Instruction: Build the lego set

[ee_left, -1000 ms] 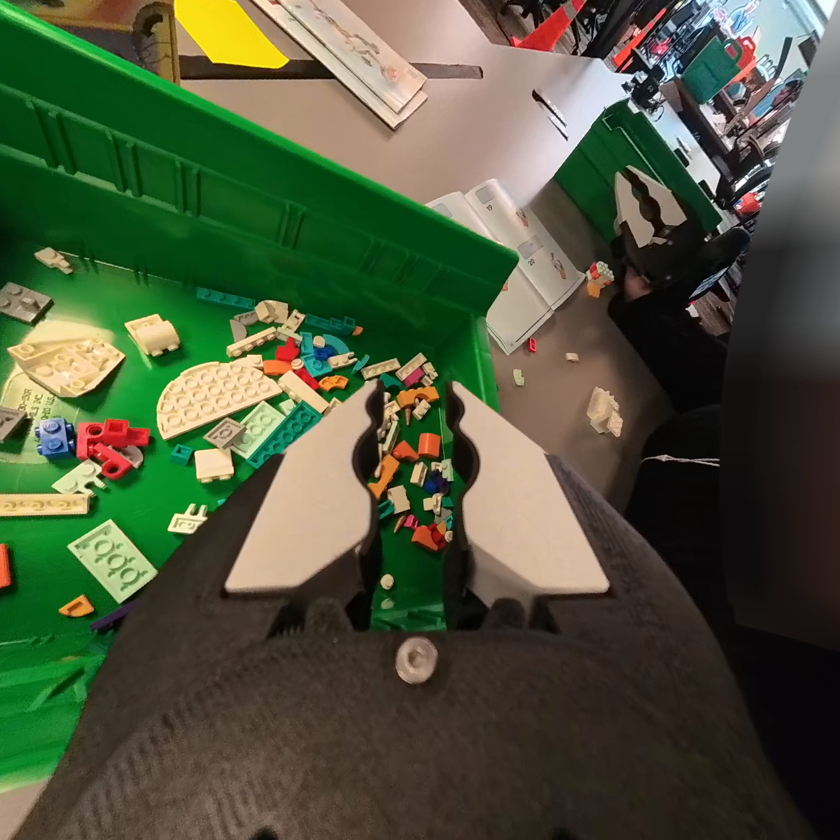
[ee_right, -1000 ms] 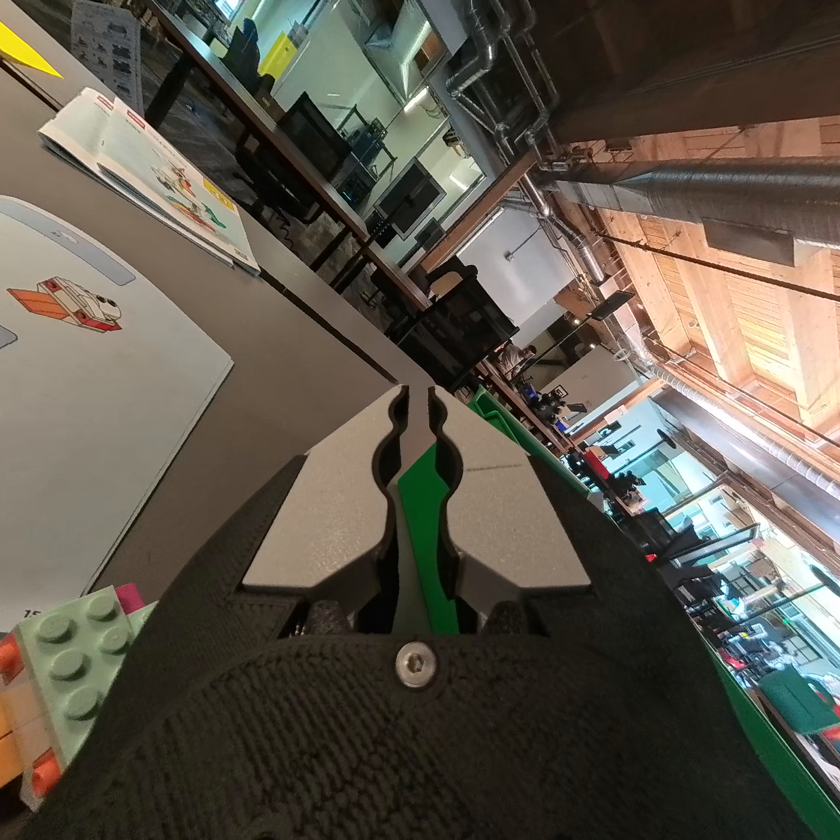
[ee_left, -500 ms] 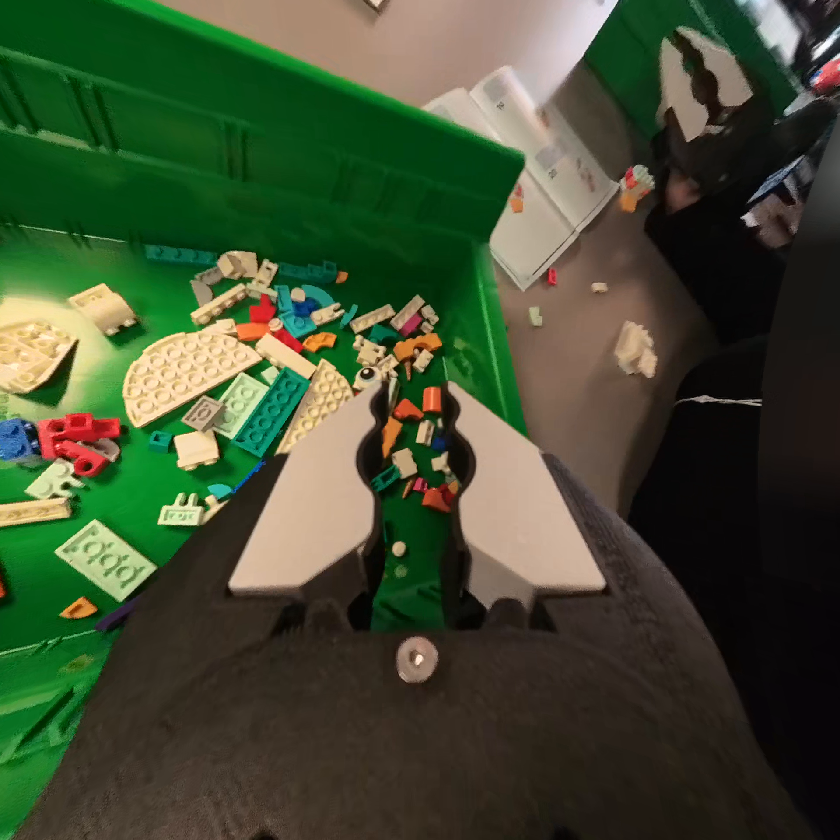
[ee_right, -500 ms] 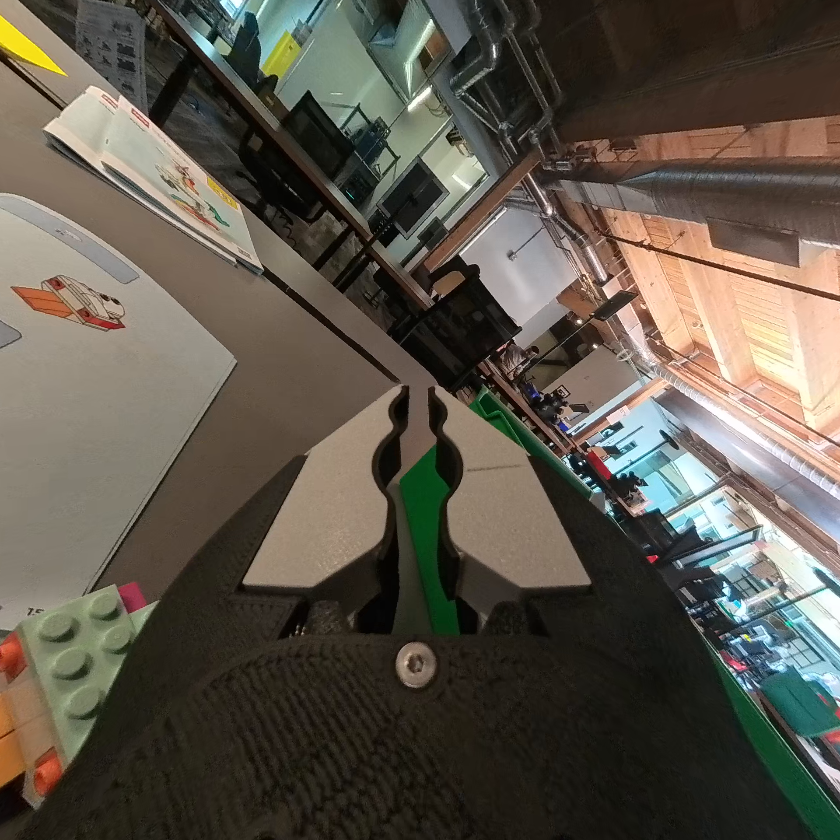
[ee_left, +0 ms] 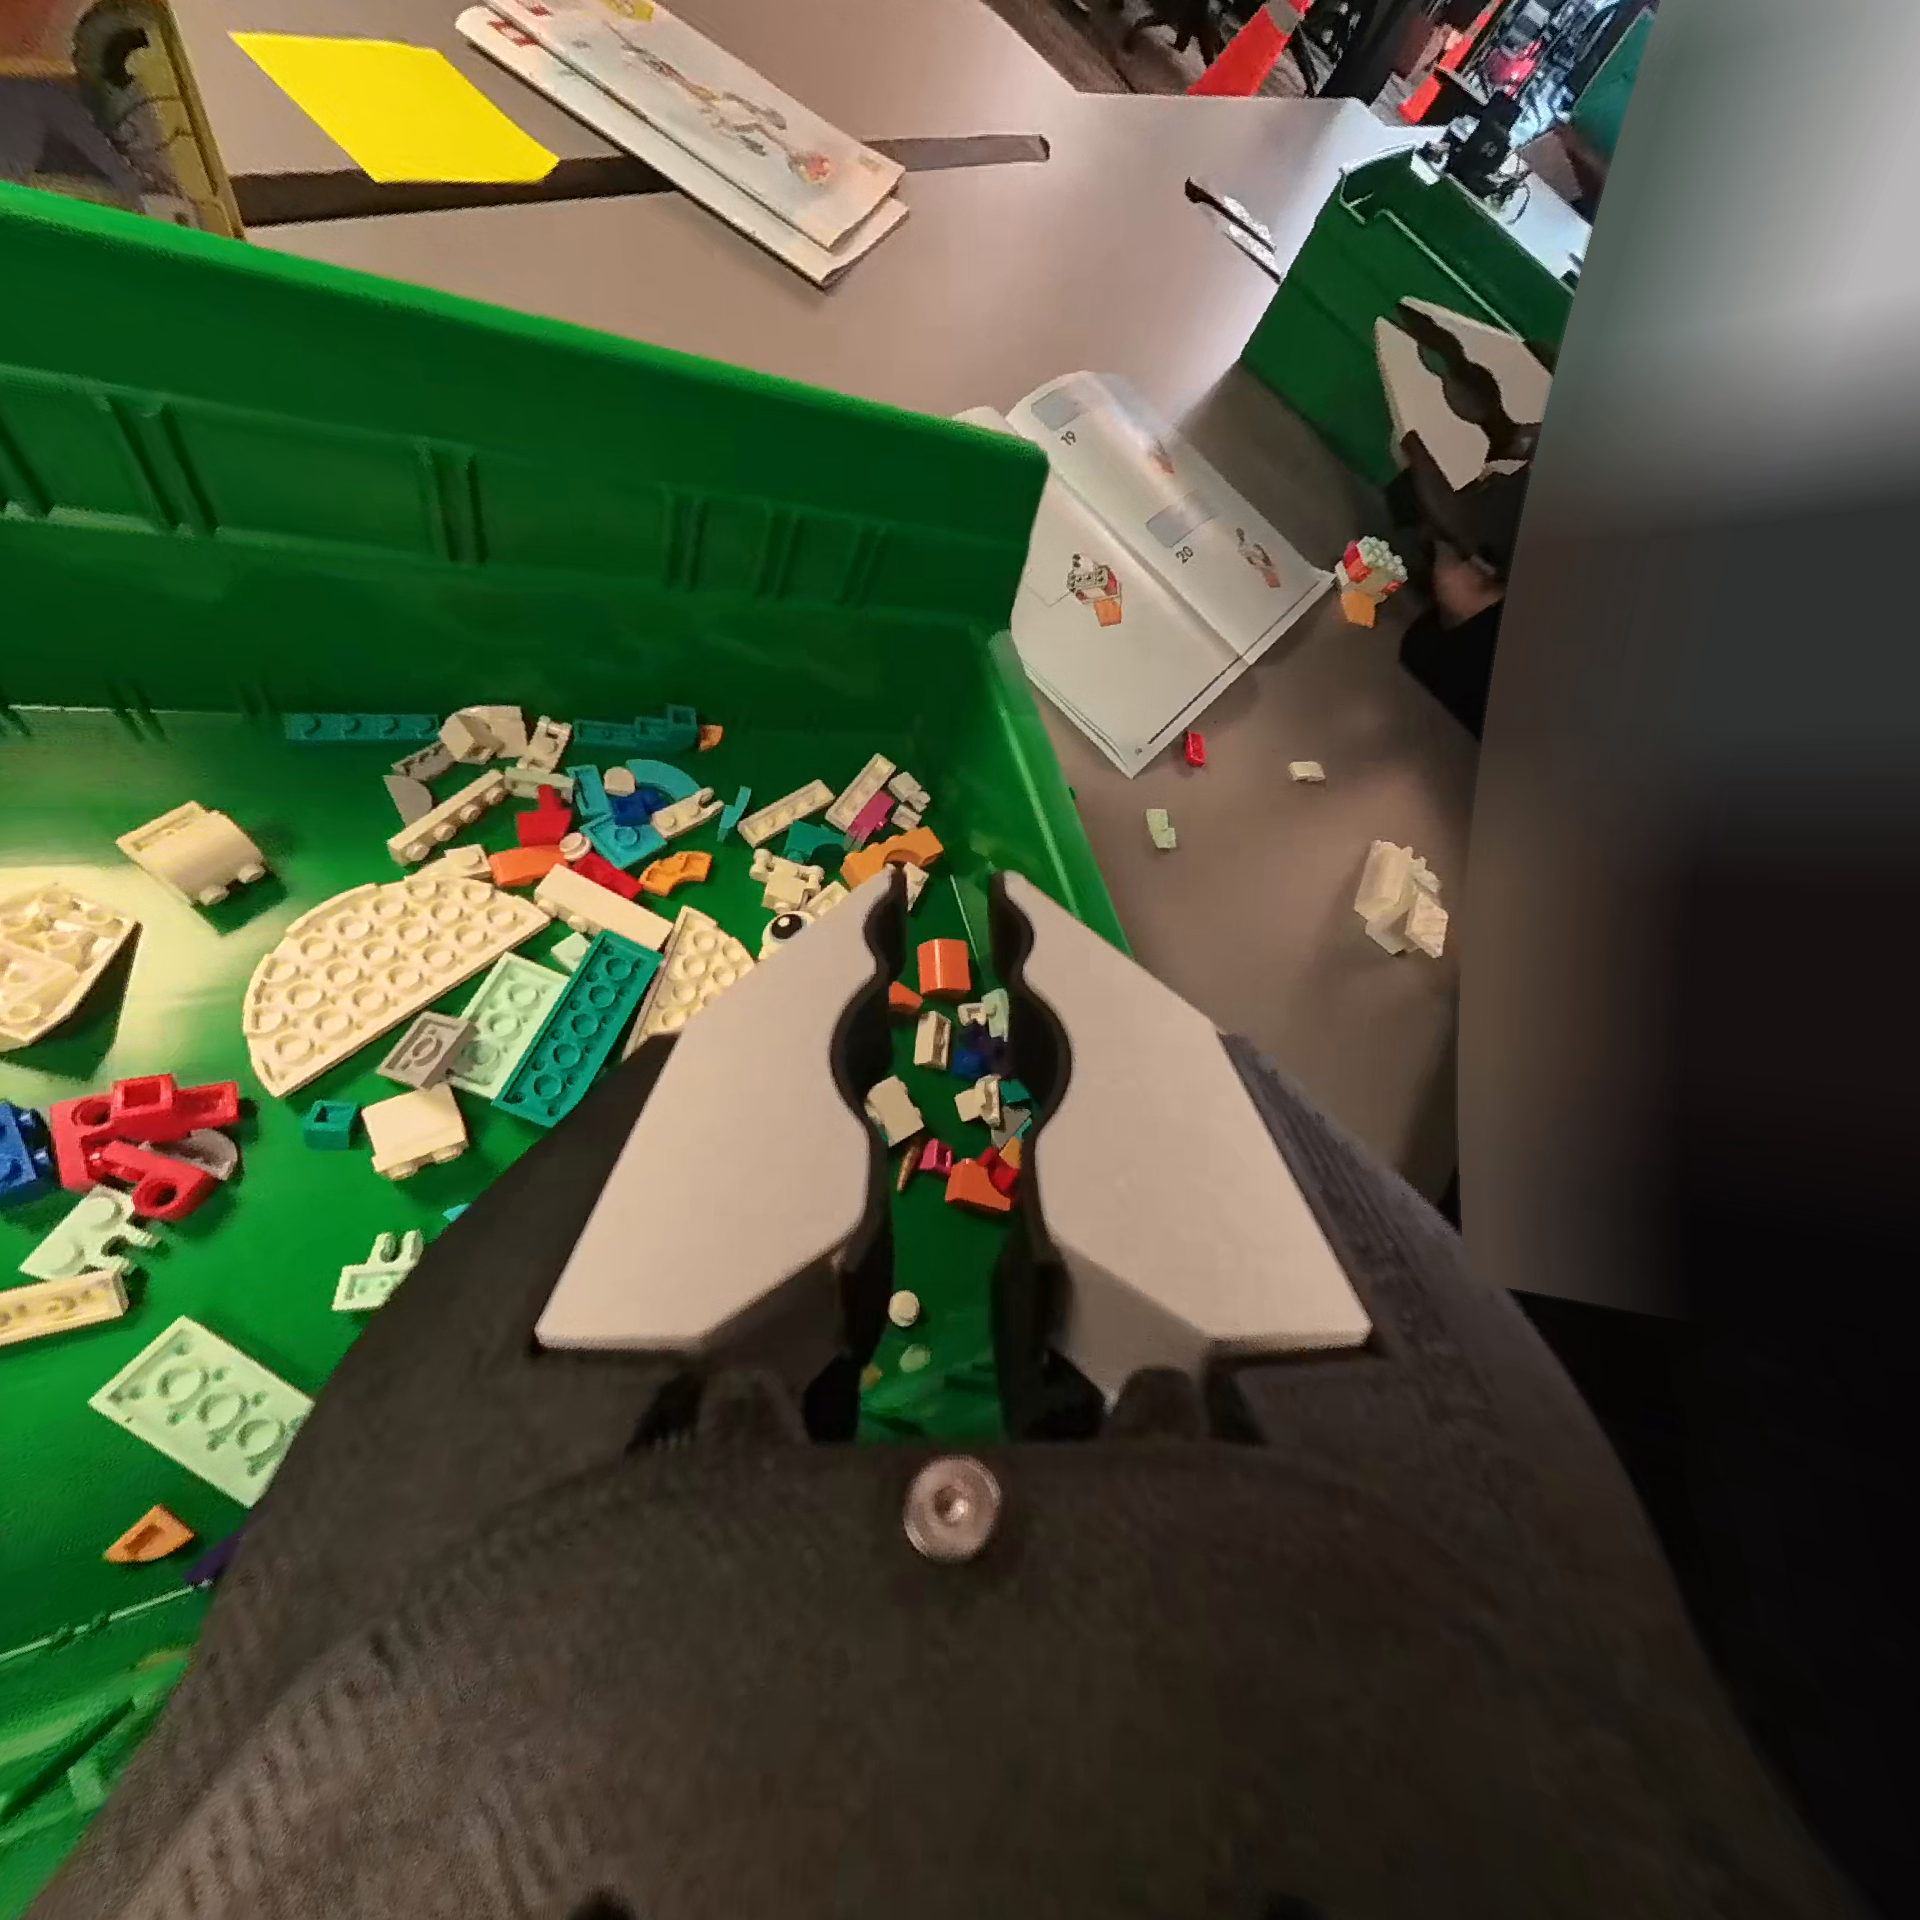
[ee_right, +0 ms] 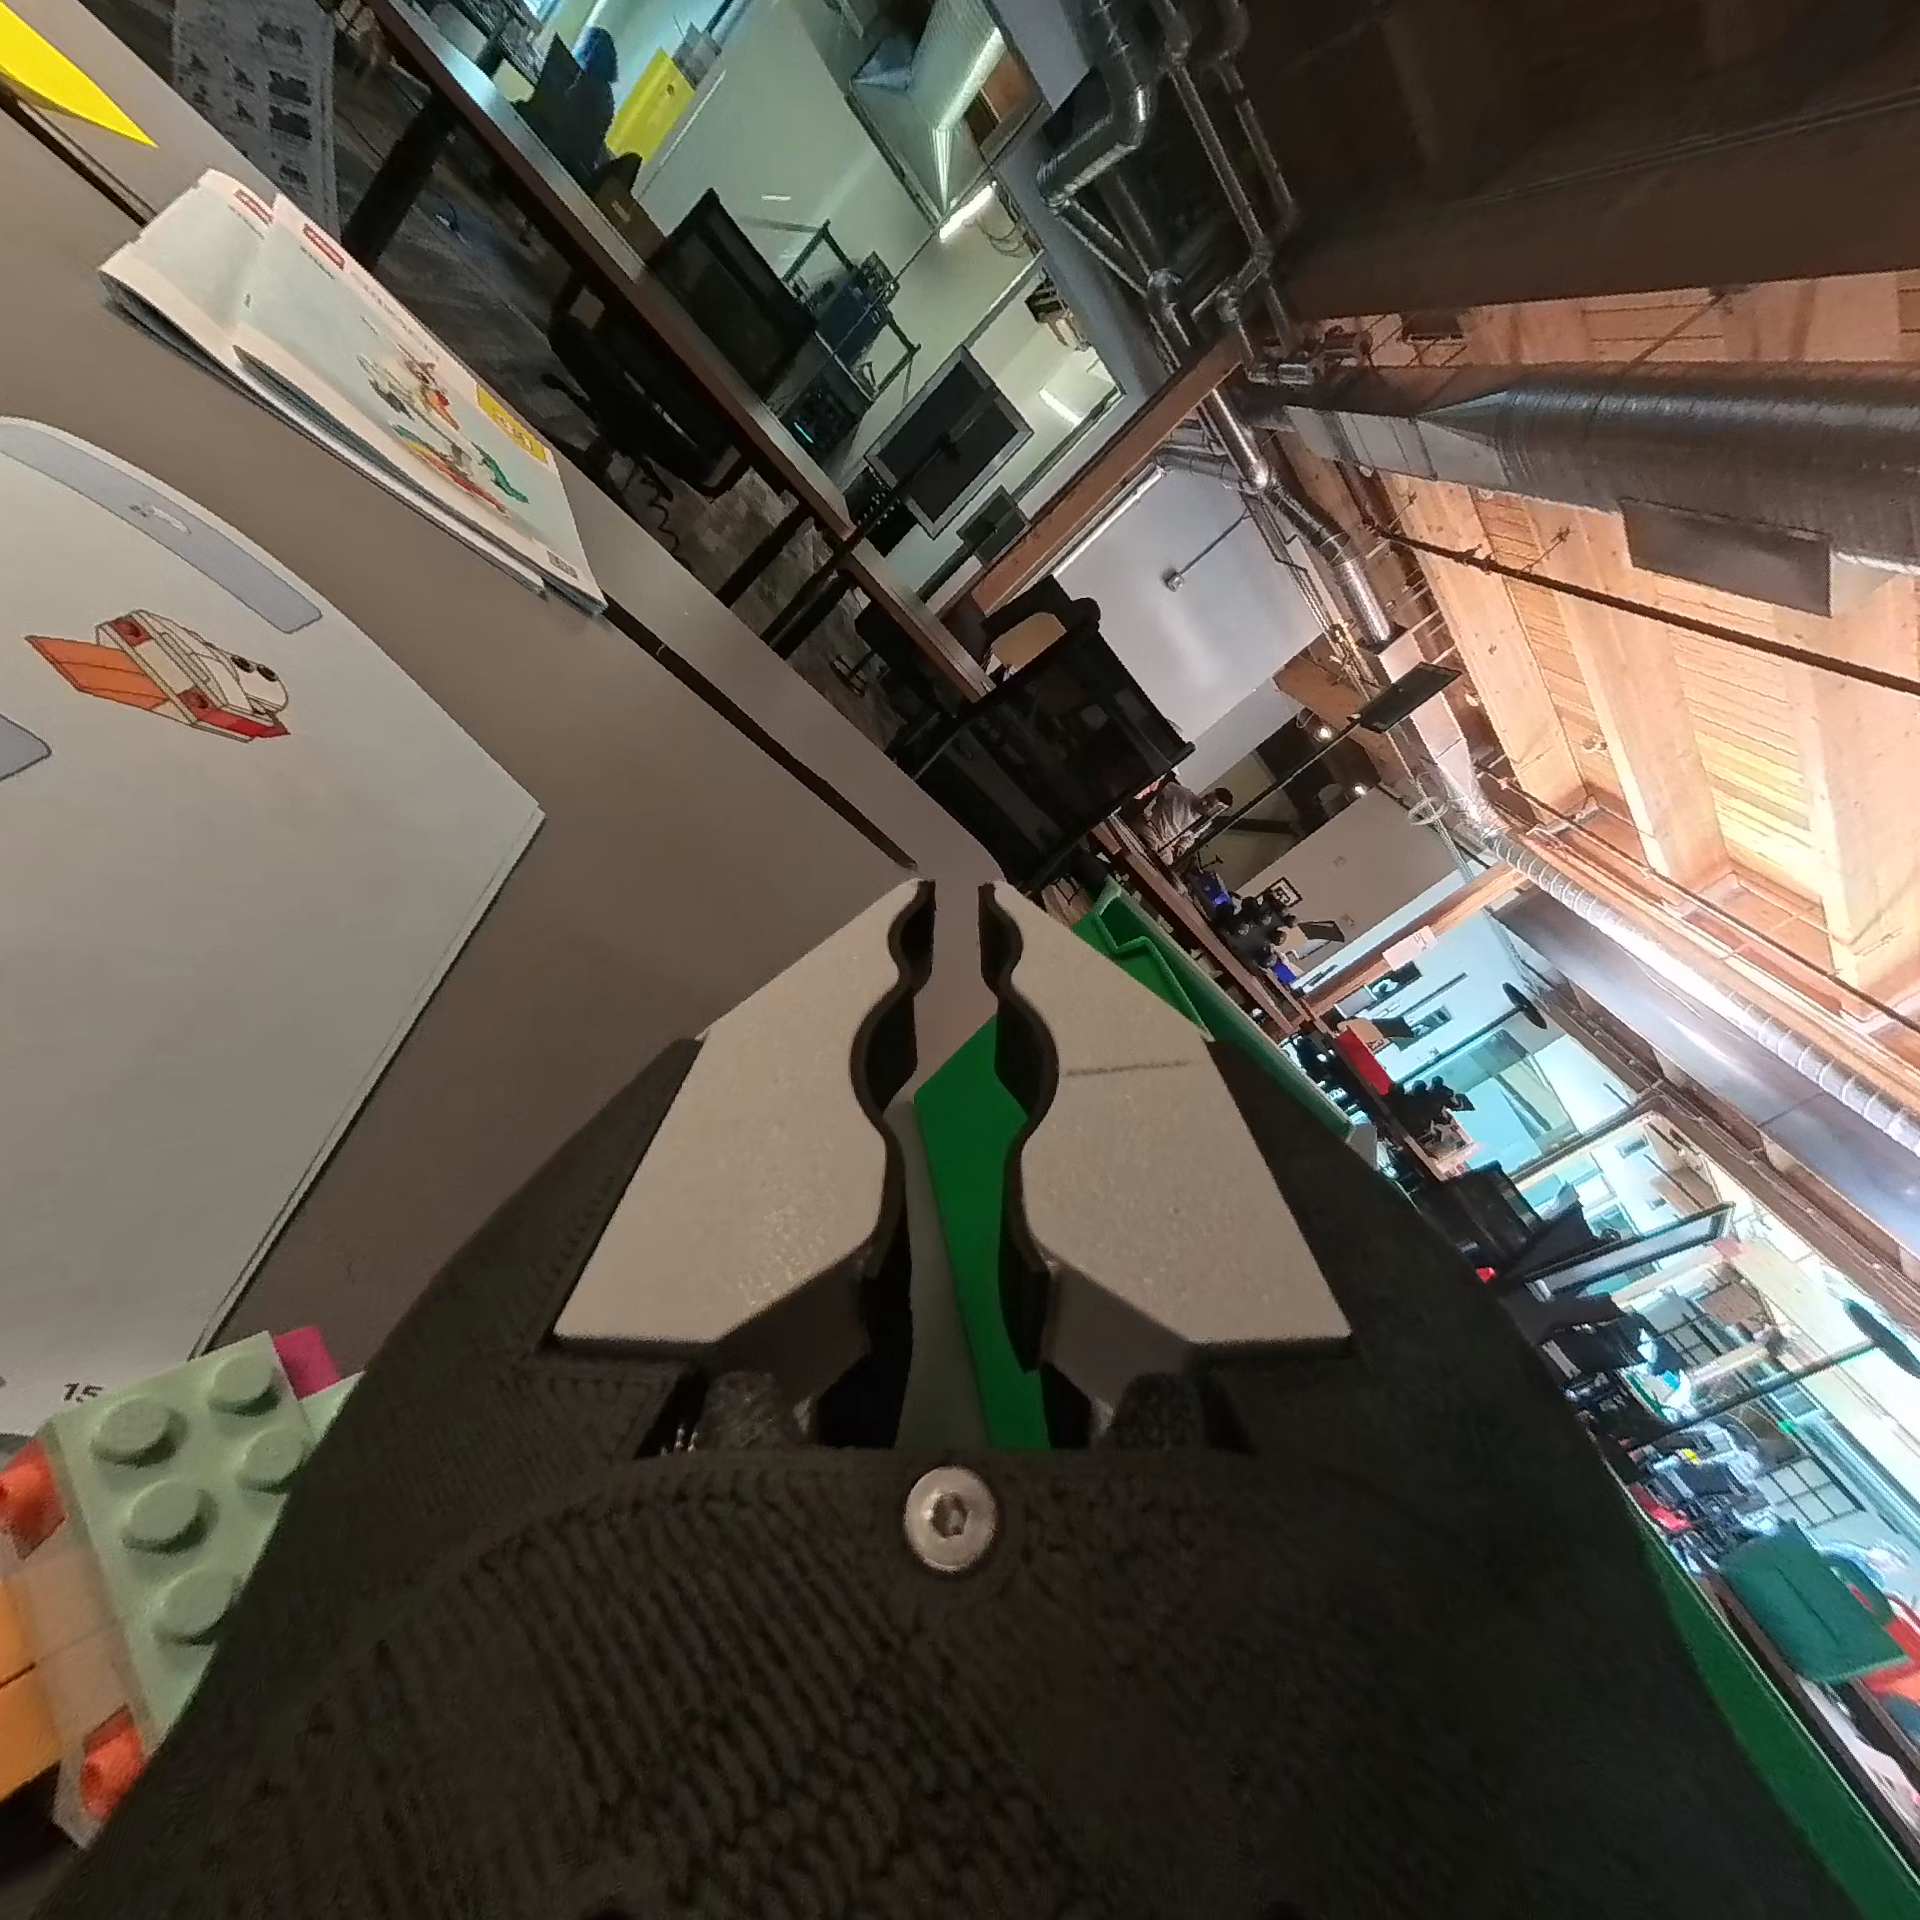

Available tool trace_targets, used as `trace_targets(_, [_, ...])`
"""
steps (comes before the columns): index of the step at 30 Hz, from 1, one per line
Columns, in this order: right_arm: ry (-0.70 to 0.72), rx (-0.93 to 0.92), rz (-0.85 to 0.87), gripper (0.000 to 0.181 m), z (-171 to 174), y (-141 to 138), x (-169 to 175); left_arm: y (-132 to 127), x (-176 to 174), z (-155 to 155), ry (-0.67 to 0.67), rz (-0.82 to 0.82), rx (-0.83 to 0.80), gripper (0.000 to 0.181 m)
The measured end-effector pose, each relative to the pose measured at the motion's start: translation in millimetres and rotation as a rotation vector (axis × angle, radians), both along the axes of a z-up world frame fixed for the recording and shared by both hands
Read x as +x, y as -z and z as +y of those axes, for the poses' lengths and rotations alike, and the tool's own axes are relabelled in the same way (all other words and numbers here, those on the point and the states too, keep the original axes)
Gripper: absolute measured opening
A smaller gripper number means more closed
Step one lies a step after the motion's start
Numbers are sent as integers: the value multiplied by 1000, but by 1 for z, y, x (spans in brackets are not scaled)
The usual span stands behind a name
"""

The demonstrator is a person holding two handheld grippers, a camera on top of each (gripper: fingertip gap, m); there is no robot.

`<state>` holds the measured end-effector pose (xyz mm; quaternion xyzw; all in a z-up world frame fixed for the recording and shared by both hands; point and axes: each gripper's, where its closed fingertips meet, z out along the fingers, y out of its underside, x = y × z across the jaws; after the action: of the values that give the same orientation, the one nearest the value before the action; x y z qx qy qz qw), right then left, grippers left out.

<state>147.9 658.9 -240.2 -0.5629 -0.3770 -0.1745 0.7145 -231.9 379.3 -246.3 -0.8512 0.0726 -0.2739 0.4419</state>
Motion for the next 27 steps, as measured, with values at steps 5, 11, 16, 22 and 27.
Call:
trace_targets(5, [3, -3, -10, 7, 0, 1, -1, -1, 0, 0, -5, 10, 26, 11])
trace_targets(11, [5, 2, -1, 7, 0, 0, 0, 4, -1, -2, 12, 34, -8, 14])
trace_targets(16, [-1, 12, 24, 7, -1, -4, 2, -20, -13, -5, -37, -46, 5, 26])
trace_targets(22, [-24, 30, 66, 7, -2, -10, 1, -60, -75, -3, -258, 25, 21, 40])
trace_targets(27, [-61, 29, 101, 7, -1, -13, -3, -61, -97, 4, -306, 122, -83, 54])
